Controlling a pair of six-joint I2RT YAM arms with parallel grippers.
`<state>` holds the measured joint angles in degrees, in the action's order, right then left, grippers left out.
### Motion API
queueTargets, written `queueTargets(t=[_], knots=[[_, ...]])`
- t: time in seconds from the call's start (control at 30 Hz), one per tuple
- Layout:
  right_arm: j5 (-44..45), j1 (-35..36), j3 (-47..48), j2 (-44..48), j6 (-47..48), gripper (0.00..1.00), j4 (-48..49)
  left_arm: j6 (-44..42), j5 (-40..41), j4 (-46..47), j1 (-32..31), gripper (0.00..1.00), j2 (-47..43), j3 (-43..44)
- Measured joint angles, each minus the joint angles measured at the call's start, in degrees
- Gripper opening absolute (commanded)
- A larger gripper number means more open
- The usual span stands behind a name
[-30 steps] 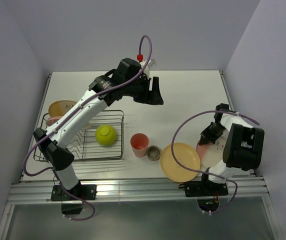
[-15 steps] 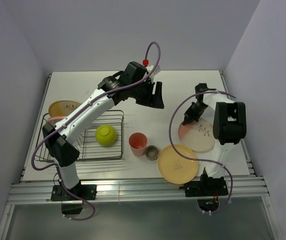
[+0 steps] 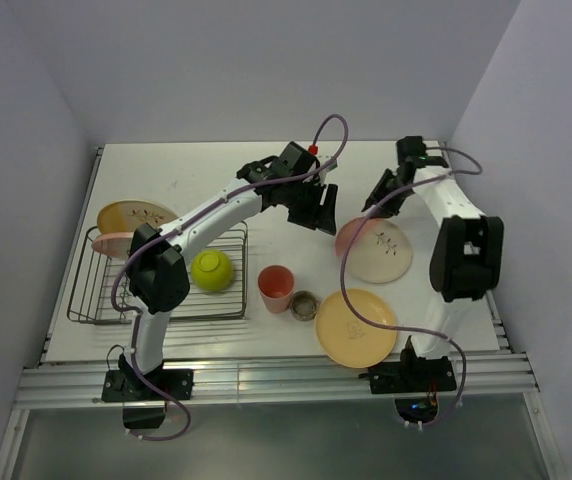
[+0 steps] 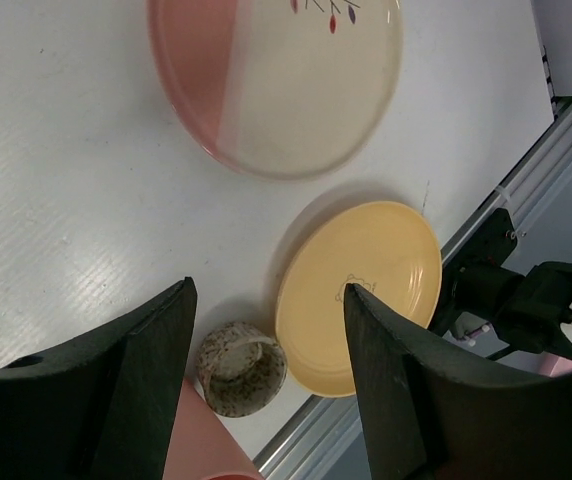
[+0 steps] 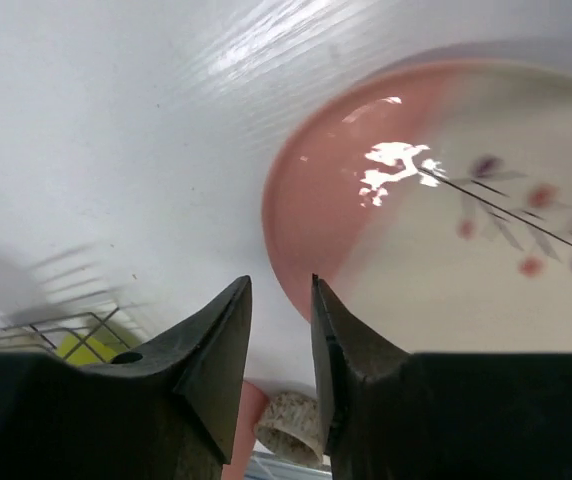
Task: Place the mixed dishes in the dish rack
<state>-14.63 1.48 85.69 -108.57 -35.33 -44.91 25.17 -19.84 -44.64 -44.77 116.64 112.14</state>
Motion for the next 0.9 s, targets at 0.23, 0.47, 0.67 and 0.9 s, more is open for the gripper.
queueTargets(t=[0.23, 0.47, 0.67, 0.9], knots=[[6.6, -11.89, -14.73, 21.42, 2.16, 0.57, -2.21, -0.02, -0.9, 2.69, 0.07, 0.66, 0.52, 0.11], [8.83, -12.0, -29.77, 27.1, 2.86, 0.57, -5.31, -0.48, -2.19, 3.87, 0.07, 0.65, 0.52, 0.39], [9.01, -12.0, -33.09, 25.97, 2.56, 0.54, -2.71, -0.92, -3.48, 4.7, 0.07, 0.64, 0.33, 0.13], [8.02, -12.0, -38.32, 21.73, 1.2, 0.43, 3.43, -2.03, -3.76, 4.66, 0.07, 0.63, -2.05, -1.36]])
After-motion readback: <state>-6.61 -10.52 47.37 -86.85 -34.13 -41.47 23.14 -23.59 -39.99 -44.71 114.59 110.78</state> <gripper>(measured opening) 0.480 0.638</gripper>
